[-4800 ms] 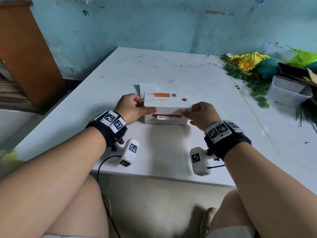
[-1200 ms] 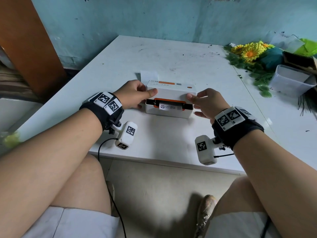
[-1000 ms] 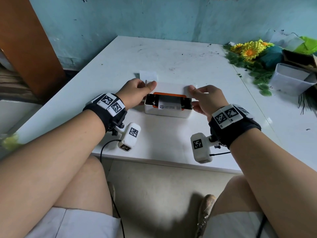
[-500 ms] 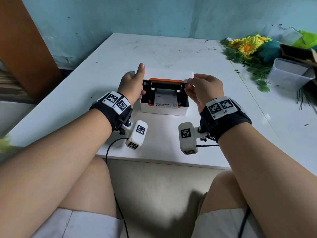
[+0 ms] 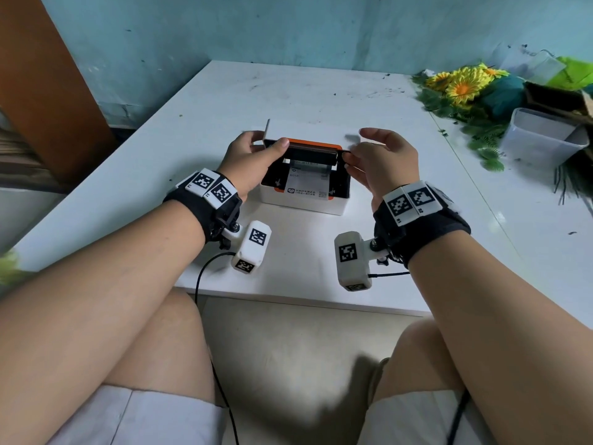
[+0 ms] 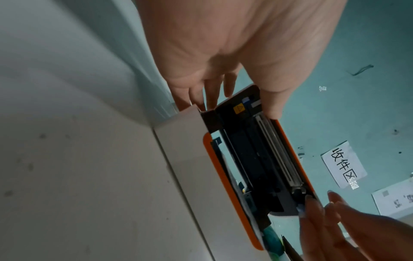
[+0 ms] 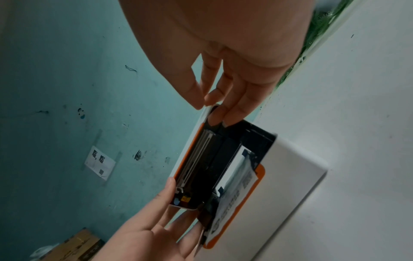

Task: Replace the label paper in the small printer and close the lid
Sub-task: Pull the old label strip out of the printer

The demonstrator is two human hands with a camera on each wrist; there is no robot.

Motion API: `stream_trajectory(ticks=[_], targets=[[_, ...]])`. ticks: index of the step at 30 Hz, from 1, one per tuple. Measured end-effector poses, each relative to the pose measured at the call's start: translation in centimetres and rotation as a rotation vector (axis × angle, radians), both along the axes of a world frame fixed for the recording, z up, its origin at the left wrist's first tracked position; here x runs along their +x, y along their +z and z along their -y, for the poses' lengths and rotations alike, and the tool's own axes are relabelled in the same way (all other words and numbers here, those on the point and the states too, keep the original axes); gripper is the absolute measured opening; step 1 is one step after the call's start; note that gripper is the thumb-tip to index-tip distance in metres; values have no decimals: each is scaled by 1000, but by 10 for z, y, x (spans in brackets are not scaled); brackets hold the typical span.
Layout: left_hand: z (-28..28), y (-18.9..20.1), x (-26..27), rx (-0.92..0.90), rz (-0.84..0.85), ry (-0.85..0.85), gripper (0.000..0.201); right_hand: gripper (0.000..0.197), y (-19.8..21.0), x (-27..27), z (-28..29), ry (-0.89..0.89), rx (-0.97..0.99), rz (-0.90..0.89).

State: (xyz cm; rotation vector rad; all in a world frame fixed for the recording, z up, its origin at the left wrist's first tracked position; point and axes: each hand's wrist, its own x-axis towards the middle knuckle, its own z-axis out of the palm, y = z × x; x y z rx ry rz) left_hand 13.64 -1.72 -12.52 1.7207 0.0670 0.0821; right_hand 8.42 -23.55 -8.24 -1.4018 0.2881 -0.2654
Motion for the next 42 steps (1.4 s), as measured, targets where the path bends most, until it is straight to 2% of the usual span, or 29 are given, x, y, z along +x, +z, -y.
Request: stream_trajectory(ticks=[4,7,9,12,14,18,20,26,30,36,42], targets=[[3,-1,-1,27,-18,-12,59,19,-10,4,4,-43,-91,-13],[7,-5,3,4,-55,44,64,29,-19,11,7,-24,-211,-98],[10,-3,4,20,-75,77,50,34,-23,12,8,8,-242,-151],[14,1,1,80,-70,100,71,39,-27,13,6,12,-277,-173],[14,1,-1,93,-48,120,74,38,-28,14,4,13,-316,-157],[13,-3,1,108,-25,138,71,17,-32,17,0,24,-359,-179],[12,-5,2,104,-19,138,69,14,-35,17,-1,5,-364,-176],[1,-9,5,51,-62,143,60,32,-40,20,-1,17,-360,-170],[-2,-13,5,34,-75,116,50,31,-40,19,-4,59,-416,-158],[4,-9,1,78,-57,55,62,26,-40,19,-6,106,-471,-150],[11,-1,-1,153,-31,102,62,29,-42,19,-3,133,-484,-154]])
